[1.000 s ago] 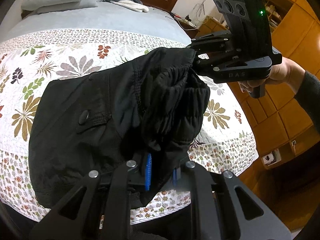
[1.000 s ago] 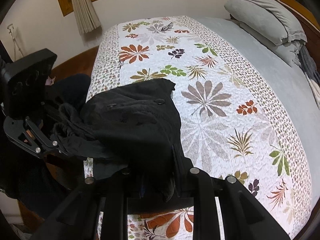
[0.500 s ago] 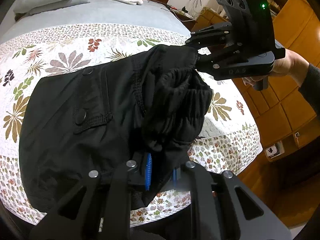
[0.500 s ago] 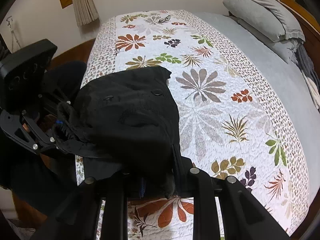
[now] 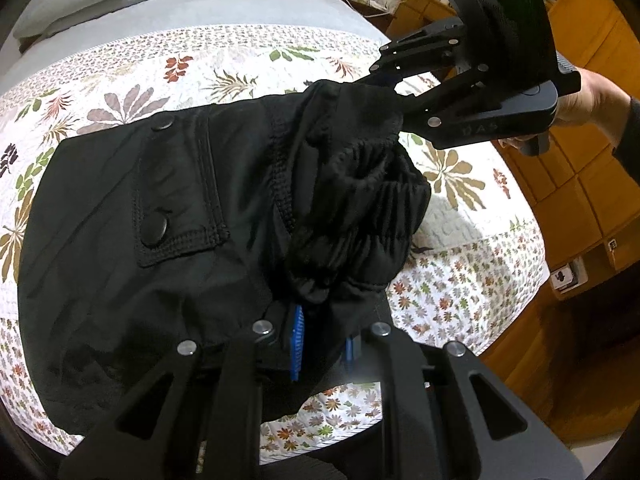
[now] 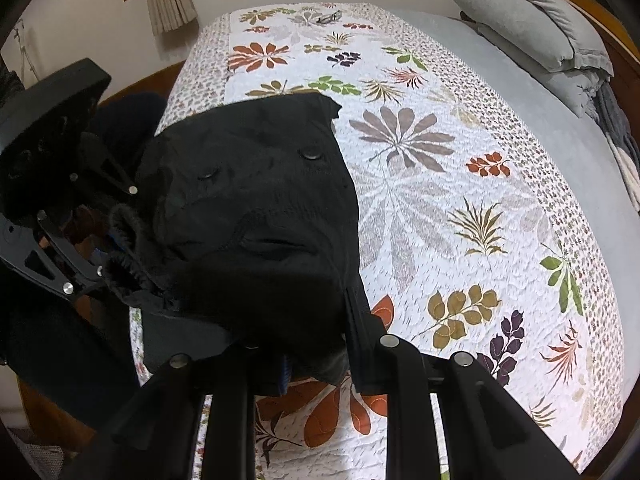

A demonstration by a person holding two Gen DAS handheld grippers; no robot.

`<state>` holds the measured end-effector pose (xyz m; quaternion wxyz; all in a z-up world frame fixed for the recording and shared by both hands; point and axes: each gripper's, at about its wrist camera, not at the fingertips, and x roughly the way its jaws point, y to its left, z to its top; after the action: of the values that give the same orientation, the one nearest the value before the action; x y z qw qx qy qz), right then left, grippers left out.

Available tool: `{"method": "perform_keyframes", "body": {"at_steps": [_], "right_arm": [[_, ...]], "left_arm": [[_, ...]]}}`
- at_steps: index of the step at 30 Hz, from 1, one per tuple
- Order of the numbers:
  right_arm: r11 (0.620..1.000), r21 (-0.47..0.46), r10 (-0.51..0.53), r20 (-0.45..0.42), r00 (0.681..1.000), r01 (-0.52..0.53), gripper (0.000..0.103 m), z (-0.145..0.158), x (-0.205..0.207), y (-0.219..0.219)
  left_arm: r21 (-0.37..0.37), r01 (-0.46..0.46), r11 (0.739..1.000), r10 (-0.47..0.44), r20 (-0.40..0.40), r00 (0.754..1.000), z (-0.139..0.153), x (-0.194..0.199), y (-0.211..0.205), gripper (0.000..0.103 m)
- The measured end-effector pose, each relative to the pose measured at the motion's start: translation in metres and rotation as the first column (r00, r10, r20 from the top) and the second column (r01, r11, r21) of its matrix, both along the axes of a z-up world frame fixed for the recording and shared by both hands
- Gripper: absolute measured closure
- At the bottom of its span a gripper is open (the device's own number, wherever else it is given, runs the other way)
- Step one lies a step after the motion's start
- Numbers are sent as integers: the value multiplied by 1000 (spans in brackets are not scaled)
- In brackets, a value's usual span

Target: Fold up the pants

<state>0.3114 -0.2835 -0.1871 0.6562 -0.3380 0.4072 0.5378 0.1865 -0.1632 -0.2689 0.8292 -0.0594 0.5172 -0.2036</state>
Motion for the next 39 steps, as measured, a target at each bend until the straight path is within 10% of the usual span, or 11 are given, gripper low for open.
{"method": "perform_keyframes", "body": {"at_steps": [17, 28, 31, 36, 39], "right_arm": [[999, -4, -47, 3, 999, 47, 71, -32, 0, -16], [964, 28, -262, -20, 965, 263, 59, -31, 2, -61], [909, 28, -412, -94, 906, 416, 41, -30, 7, -84], [714, 83, -632, -353, 690, 696, 31, -15, 9, -119], [668, 194, -590, -452, 669, 719, 31, 0, -3, -114]], "left_arm": [[94, 39, 995, -38, -13, 999, -26, -1, -18, 83], [128, 57, 990, -57, 3, 998, -27, -6, -24, 74], [116, 62, 991, -64, 10, 998, -24, -9, -25, 64], [41, 74, 996, -76, 38, 996, -15, -19, -22, 42], [11, 89, 996, -90, 99, 991, -4, -30, -20, 31]]}}
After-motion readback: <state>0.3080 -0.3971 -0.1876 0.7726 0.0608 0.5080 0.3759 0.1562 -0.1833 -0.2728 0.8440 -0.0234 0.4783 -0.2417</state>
